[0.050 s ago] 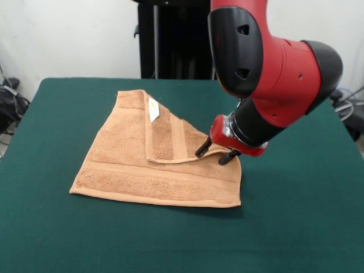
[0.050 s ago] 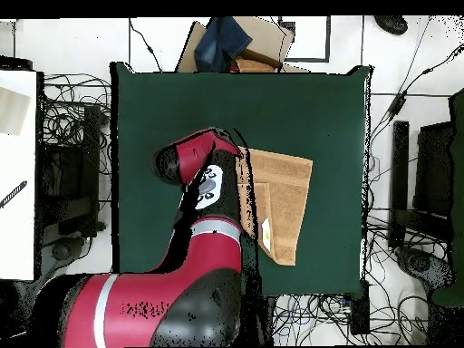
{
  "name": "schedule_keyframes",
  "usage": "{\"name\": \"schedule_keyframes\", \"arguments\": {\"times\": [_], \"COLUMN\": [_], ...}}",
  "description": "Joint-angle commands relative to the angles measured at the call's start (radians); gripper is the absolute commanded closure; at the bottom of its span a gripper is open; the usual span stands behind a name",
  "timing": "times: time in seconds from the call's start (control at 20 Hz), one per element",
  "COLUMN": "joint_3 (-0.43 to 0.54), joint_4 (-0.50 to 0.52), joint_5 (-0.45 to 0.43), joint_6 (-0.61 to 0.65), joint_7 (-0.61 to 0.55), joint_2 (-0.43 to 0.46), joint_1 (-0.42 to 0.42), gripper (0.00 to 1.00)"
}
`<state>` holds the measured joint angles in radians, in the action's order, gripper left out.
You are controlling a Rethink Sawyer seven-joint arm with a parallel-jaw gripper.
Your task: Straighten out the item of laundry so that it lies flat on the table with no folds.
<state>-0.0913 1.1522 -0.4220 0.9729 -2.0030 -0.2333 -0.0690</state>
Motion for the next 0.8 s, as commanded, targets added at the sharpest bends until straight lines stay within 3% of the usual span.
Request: {"name": "schedule_keyframes", "arguments": {"times": [0.05, 0.35, 0.8], "joint_3": [0.031, 0.036, 0.066], "joint_4": [0.006, -0.019, -0.035], "joint_5": [-0.063, -0.082, -0.090], "joint_6": [0.128, 0.184, 0.170], "joint_7": [0.131, 0.182, 0.181], "joint_2": [0.012, -0.012, 0.017], "joint_1": [-0.024, -0.014, 0.007], "gripper": [0.00, 0.00, 0.00]}}
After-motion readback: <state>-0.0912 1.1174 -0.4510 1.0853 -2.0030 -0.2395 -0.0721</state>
